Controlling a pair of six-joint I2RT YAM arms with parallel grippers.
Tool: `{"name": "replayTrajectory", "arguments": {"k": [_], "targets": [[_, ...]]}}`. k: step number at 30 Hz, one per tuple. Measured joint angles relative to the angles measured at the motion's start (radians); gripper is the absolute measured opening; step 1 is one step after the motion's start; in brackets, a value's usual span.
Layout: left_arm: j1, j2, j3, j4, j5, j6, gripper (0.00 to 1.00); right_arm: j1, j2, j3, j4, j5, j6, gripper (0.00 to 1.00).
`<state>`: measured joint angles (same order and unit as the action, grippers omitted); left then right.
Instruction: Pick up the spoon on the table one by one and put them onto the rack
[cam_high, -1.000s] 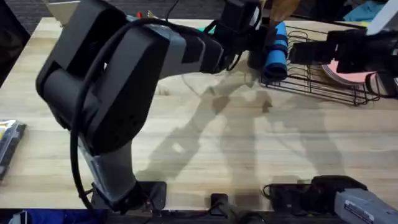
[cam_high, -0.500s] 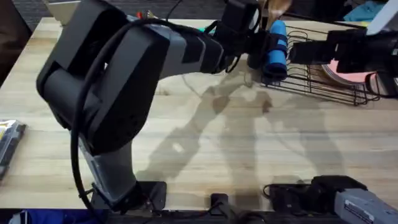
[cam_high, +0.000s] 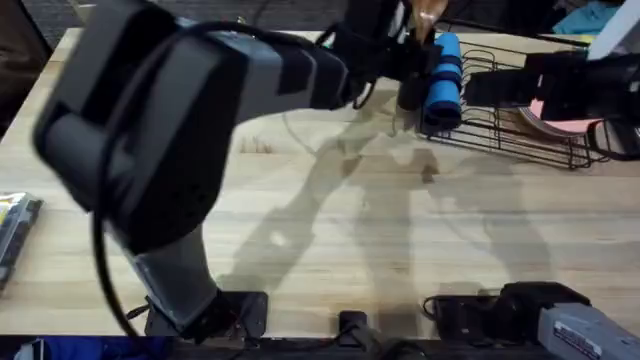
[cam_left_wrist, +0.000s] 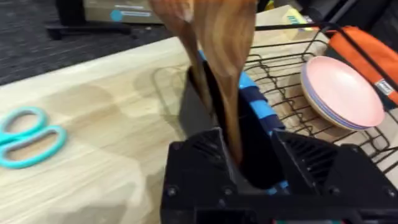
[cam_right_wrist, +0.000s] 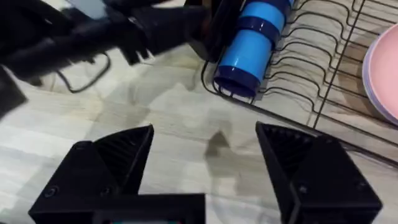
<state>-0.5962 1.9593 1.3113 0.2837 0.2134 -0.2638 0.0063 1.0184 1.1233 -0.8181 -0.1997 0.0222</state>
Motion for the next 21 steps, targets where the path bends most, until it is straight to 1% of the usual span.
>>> {"name": "replayTrajectory", "arguments": {"k": [2,3,7,10,14,17,20,21], "targets": [[0.017,-0.028,0.000,-0.039,0.000,0.022,0.505,0.000,0.000,0.000,-0.009,0.000,0.000,0.992],[0.040,-0.081,0.000,-0.098,-0.001,0.058,0.537,0.000,0.000,0.000,-0.025,0.000,0.000,0.992],[0.057,-0.158,0.000,-0.187,-0.017,0.103,0.571,0.000,0.000,0.000,-0.027,0.000,0.000,0.992],[0.068,-0.210,0.000,-0.283,-0.040,0.132,0.590,0.000,0.000,0.000,-0.028,0.000,0.000,0.992],[0.091,-0.271,0.000,-0.441,-0.080,0.153,0.641,0.000,0.000,0.000,-0.028,0.000,0.000,0.992],[0.123,-0.317,0.000,-0.567,-0.096,0.159,0.658,0.000,0.000,0.000,-0.028,0.000,0.000,0.992],[0.157,-0.365,-0.001,-0.686,-0.107,0.163,0.709,0.000,0.000,0.000,-0.028,0.000,0.000,0.992],[0.169,-0.383,-0.001,-0.729,-0.108,0.165,0.746,0.000,0.000,0.000,-0.028,0.000,0.000,0.992]]}}
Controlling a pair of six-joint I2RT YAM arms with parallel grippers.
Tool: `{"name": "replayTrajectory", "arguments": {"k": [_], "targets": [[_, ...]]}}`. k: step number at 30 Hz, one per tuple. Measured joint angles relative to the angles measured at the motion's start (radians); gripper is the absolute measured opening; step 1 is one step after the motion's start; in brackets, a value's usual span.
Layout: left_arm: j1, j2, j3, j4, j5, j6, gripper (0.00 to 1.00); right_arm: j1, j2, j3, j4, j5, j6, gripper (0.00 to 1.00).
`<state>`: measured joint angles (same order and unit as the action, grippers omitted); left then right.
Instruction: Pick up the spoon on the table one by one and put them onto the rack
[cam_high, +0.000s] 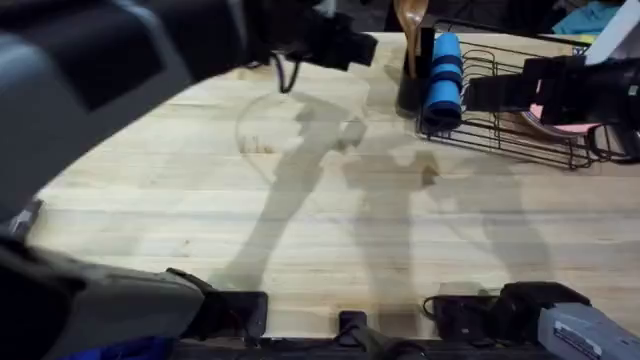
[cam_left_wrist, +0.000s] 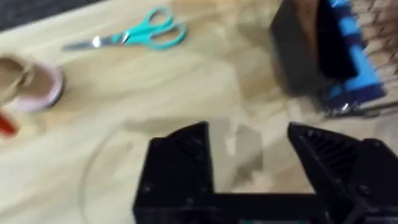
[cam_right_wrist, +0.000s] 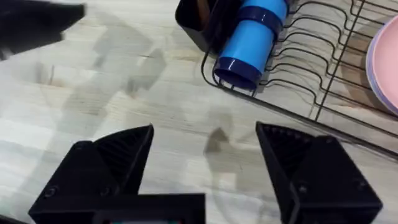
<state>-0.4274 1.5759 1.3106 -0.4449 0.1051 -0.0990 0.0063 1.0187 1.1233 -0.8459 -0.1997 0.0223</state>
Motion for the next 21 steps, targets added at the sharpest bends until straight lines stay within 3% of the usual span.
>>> {"name": "replayTrajectory", "arguments": {"k": [2,4,5,13,16,21], "targets": [[0.022,-0.038,0.000,-0.082,-0.004,0.003,0.901,0.000,0.000,0.000,0.000,0.000,0.000,0.992],[0.042,-0.073,0.000,-0.145,-0.005,0.002,0.986,0.000,0.000,0.000,0.000,0.000,0.000,0.992],[0.075,-0.125,0.000,-0.228,-0.005,0.003,0.995,0.000,0.000,0.000,0.000,0.000,0.000,0.992],[0.214,-0.324,0.000,-0.480,-0.017,0.006,0.995,0.000,0.000,0.000,0.000,0.000,0.000,0.992],[0.238,-0.384,0.000,-0.568,-0.045,0.006,0.995,0.000,0.000,0.000,0.000,0.000,0.000,0.992],[0.241,-0.431,0.000,-0.596,-0.095,0.006,0.995,0.000,0.000,0.000,0.000,0.000,0.000,0.992]]}}
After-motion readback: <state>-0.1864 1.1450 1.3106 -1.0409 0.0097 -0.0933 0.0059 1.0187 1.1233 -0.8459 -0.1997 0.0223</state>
